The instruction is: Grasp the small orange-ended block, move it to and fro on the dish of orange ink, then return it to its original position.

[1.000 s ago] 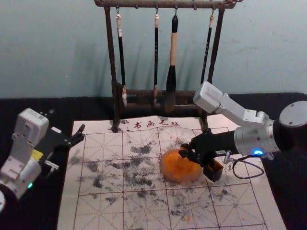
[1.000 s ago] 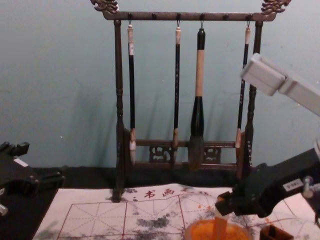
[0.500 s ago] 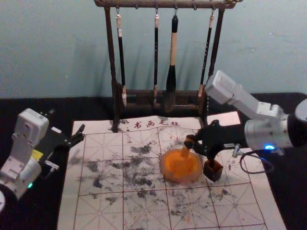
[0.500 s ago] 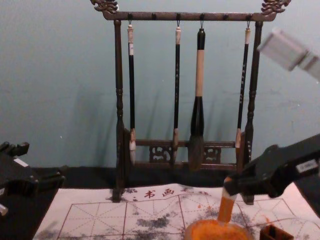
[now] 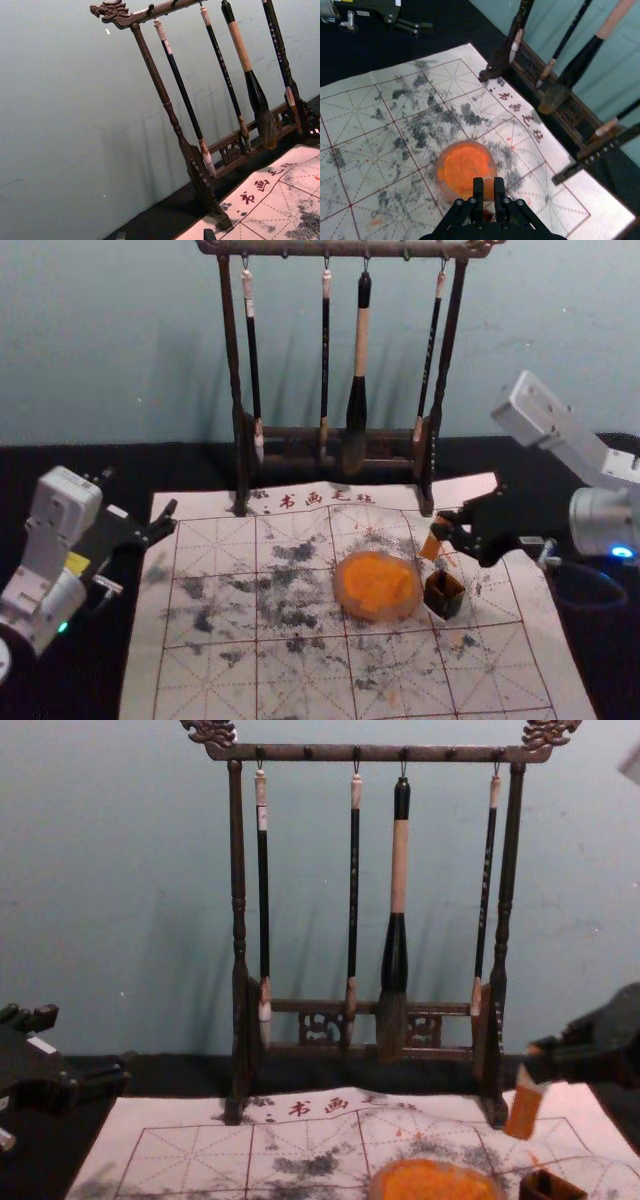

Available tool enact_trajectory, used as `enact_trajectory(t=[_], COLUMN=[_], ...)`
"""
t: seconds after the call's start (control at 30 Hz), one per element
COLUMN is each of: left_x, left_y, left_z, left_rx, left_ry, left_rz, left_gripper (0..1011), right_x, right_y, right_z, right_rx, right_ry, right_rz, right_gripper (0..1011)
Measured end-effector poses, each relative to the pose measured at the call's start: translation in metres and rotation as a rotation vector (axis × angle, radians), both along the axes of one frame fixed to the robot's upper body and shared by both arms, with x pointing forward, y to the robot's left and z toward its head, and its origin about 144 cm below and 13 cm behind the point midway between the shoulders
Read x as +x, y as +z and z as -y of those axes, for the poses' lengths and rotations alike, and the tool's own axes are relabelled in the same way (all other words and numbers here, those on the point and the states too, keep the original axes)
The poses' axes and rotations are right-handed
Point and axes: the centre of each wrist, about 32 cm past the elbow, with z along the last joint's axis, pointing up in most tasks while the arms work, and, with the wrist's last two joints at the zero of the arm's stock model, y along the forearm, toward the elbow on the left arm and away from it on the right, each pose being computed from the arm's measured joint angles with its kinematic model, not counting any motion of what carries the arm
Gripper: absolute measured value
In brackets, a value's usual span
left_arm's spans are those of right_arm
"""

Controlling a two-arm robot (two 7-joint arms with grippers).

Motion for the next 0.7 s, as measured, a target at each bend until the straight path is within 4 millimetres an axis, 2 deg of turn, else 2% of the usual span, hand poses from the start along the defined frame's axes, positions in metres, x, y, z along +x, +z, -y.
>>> enact_trajectory(t=[0.3, 0.7], left_x=[0.0, 0.0], left_y=[0.0, 0.0], left_z=[0.0, 0.0], left_rx=[0.0, 0.0], left_ry=[0.0, 0.0], left_rz=[0.0, 0.0], left_gripper=[1001, 1002], right_x=[-0.016, -0.019], right_y=[-0.002, -0.007], right_z=[0.008, 0.008], right_rx=[-0.008, -0.026], right_ry=[-0.021, -0.026], right_rz=[-0.03, -0.056], right_gripper=[79, 79])
